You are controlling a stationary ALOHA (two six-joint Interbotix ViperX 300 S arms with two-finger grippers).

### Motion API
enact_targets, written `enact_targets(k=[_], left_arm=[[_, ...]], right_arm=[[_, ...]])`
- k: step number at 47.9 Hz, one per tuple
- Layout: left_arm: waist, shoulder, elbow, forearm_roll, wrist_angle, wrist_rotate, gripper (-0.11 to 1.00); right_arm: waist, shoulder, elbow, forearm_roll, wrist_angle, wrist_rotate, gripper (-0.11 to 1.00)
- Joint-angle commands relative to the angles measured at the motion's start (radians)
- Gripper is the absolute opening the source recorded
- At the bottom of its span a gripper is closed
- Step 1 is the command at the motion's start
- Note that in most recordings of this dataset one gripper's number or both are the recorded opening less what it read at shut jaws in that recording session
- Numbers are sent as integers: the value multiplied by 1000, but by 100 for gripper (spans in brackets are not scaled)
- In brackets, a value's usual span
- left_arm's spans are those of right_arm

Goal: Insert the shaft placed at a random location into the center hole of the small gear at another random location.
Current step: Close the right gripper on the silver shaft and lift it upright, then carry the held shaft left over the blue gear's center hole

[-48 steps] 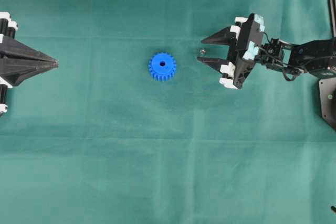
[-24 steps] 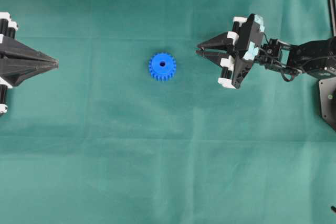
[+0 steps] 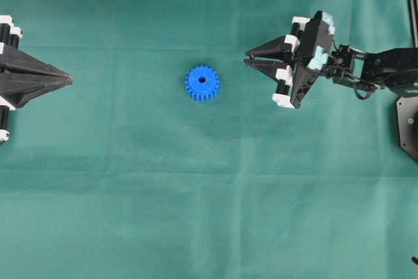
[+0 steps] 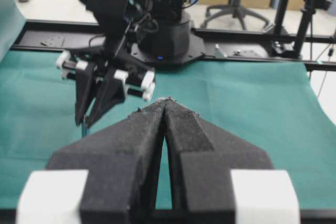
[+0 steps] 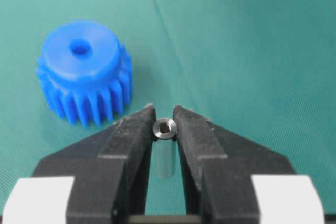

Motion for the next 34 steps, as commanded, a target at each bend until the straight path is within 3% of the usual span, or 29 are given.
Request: enact_targets(k=[1,12,27,34], left_arm=[[2,3,-11,0,-5,-2,-1],[0,3,-9,-2,-5,-2,-1],[2,3,-9,-2,-5,-2,-1],[0,5,-9,-2,-5,-2,-1]], right_arm=[[3,-83,-21,-9,51,-2,16],[3,-183,-41,-15,176,-9,16],[15,-178,-52,-15,181,-8,16],[46,-135,-110,-15,186,-8,16]])
